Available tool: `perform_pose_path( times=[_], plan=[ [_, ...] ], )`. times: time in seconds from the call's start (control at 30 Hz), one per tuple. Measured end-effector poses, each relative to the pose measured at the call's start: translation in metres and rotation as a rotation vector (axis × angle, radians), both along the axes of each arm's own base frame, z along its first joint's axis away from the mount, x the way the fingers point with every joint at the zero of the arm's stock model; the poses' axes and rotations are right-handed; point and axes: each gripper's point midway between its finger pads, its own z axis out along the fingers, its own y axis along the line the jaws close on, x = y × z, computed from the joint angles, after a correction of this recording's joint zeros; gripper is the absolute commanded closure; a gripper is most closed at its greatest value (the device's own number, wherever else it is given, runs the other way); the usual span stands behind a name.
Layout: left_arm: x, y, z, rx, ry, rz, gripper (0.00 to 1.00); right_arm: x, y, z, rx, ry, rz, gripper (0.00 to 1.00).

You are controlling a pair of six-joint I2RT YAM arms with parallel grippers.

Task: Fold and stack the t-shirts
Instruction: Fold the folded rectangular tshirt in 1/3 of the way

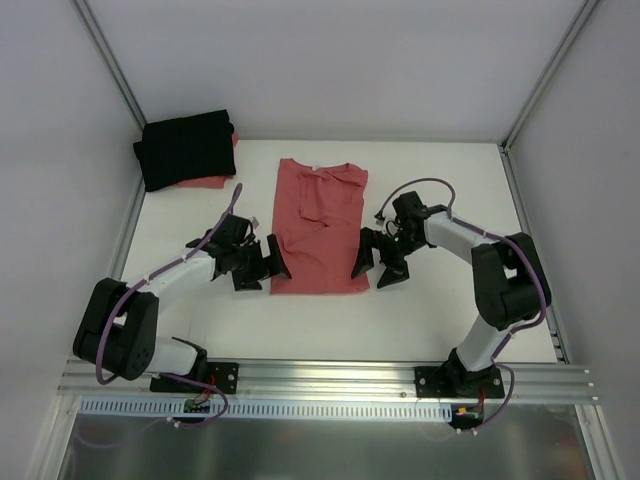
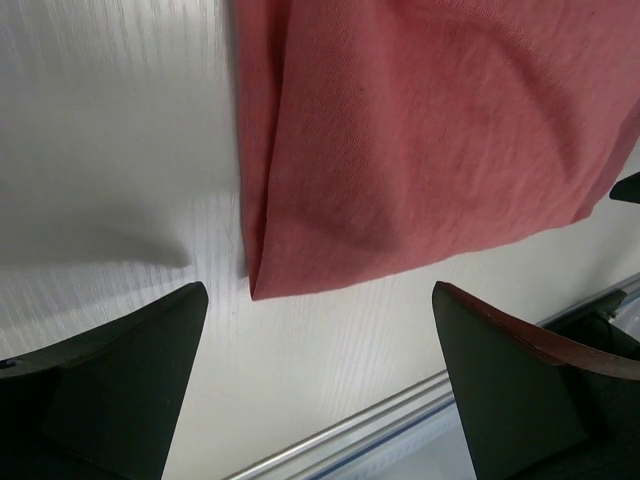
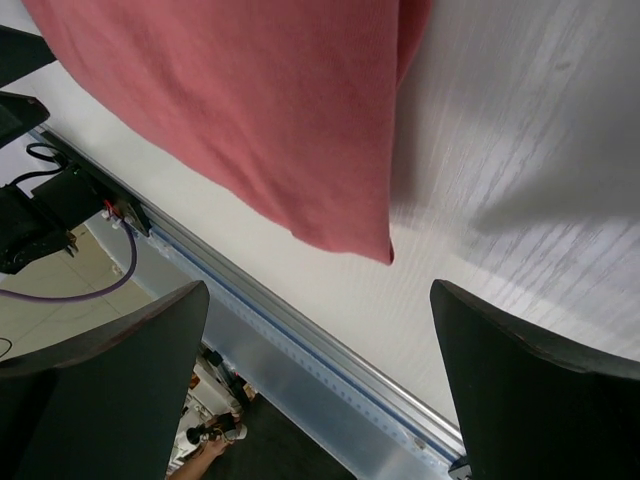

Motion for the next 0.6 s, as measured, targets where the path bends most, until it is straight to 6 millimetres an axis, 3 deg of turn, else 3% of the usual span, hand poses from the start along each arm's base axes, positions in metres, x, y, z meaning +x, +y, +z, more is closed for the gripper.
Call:
perform_pose_path(
  times=[0.3,0.6],
  plan=[
    [0.028,-0.003,-0.011,0.046,-0.044,-0.05,0.04,0.005,0.002,-0.023,0.007,-0.003,-0.005,0.04],
    [0.041,-0.01,-0.012,0.031,-0.067,-0.076,0.07,0.013,0.016,-0.023,0.087,0.022,-0.035,0.08]
  ],
)
